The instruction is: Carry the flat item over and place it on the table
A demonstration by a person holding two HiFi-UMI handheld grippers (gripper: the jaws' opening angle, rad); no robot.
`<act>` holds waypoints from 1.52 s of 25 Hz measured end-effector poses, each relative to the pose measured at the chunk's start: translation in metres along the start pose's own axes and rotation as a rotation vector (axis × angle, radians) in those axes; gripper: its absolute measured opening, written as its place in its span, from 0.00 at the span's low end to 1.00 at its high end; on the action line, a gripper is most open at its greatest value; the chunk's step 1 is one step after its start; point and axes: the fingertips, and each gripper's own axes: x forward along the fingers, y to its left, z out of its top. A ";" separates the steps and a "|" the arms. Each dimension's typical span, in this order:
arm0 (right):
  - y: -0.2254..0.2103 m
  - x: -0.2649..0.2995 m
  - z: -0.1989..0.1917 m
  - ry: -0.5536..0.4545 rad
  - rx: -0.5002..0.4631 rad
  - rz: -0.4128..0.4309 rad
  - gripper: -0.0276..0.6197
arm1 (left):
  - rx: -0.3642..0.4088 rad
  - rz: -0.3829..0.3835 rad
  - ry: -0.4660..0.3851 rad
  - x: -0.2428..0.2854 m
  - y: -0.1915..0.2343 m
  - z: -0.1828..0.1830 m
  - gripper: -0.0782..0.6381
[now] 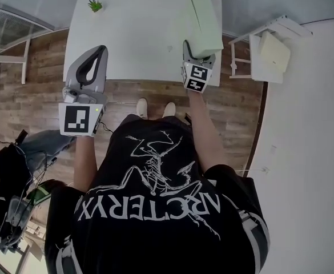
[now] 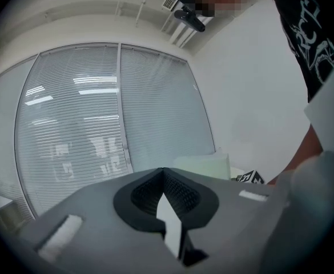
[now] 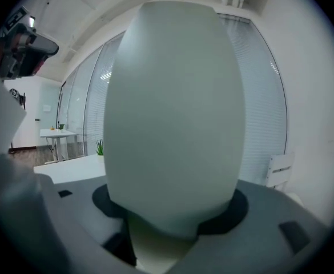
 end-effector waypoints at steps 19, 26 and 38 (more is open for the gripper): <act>-0.021 -0.161 -0.018 0.123 0.131 0.293 0.54 | -0.013 -0.023 -0.040 0.012 -0.024 0.010 0.10; -0.027 -0.189 0.155 -0.214 0.085 0.403 0.11 | -0.038 -0.047 -0.086 0.011 -0.041 0.034 0.10; 0.004 -0.146 0.242 -0.387 -0.144 0.277 0.06 | -0.031 -0.099 -0.154 0.017 -0.038 0.054 0.10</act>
